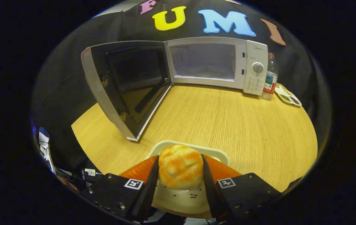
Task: Open the microwave, put the food inside, and close the microwave door.
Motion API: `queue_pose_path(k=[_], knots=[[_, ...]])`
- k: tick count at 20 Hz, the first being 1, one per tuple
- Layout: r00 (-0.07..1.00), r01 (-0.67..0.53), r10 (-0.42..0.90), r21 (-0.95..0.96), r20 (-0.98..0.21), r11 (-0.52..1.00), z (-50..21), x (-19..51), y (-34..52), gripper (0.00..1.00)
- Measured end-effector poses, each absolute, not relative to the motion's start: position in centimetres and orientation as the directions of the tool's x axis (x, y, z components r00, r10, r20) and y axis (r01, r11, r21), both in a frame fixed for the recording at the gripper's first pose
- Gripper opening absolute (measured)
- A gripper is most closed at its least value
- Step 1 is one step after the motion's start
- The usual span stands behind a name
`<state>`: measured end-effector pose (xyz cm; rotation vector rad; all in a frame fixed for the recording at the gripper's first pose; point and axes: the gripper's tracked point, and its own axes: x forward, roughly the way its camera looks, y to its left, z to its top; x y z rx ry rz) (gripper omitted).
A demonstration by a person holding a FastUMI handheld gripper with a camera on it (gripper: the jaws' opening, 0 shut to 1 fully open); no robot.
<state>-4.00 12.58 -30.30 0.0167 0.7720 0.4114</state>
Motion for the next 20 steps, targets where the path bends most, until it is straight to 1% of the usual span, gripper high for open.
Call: queue_pose_path(k=[11, 20], knots=[[0.780, -0.302, 0.362, 0.200, -0.511, 0.932, -23.6, 6.9, 14.0, 0.71], [0.878, -0.190, 0.295, 0.291, -0.377, 0.938, -20.7, 16.2, 14.6, 0.71]])
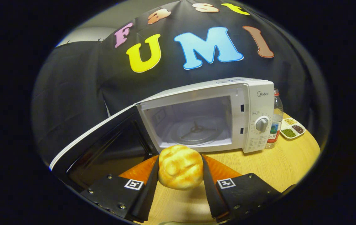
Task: Open the microwave, put the food inside, and close the microwave door.
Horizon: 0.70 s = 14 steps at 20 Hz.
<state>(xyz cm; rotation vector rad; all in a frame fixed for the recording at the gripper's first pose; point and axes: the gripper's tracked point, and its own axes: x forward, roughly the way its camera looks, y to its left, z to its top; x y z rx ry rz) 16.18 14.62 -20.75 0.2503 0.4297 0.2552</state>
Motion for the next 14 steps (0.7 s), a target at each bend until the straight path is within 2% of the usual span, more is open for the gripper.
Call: queue_pose_path(k=[14], knots=[[0.954, -0.033, 0.169, 0.472, -0.249, 0.881, -23.2, 28.5, 16.3, 0.71]])
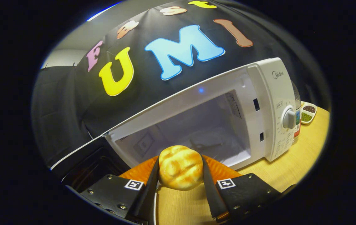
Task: Open the microwave, put the food inside, and close the microwave door.
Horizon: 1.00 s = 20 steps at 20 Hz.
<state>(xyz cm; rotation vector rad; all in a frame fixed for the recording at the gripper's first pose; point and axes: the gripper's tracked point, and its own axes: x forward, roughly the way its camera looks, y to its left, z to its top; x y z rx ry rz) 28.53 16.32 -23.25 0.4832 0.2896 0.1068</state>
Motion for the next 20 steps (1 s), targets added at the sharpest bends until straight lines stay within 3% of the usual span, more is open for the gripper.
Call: queue_pose_path(k=[5, 13, 17, 20], knots=[[0.971, 0.024, 0.098, 0.496, -0.219, 0.868, -25.1, 32.3, 16.0, 0.71], [0.960, 0.102, 0.049, 0.509, -0.274, 0.855, -29.3, 35.8, 15.7, 0.71], [0.966, 0.086, 0.045, 0.480, -0.255, 0.873, -28.9, 35.8, 16.0, 0.81], [0.972, 0.073, 0.032, 0.431, -0.231, 0.899, -28.2, 35.8, 15.9, 0.97]])
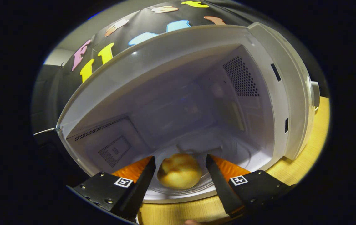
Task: Open the microwave, put the food inside, and close the microwave door.
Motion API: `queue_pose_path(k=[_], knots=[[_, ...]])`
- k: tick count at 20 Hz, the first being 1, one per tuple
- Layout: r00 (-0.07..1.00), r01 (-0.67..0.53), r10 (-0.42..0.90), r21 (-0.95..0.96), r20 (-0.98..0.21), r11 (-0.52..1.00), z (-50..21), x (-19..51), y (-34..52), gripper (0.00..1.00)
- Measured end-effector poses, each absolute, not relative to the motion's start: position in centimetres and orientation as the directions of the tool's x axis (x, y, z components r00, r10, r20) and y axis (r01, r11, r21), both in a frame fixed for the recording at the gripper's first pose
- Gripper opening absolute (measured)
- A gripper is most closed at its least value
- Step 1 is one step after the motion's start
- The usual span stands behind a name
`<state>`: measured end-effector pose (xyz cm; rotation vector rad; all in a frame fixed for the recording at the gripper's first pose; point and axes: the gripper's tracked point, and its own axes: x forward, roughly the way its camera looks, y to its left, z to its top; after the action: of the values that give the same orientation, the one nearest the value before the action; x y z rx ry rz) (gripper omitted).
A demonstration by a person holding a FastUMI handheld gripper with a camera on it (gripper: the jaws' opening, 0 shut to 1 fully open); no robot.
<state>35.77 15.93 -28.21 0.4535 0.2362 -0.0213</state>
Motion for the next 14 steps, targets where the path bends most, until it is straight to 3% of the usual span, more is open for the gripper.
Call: queue_pose_path(k=[5, 14], knots=[[0.969, 0.037, 0.058, 0.372, -0.240, 0.927, -26.6, 33.8, 15.3, 0.97], [0.984, -0.087, 0.123, 0.258, -0.126, 0.962, -15.7, 24.4, 13.8, 0.97]])
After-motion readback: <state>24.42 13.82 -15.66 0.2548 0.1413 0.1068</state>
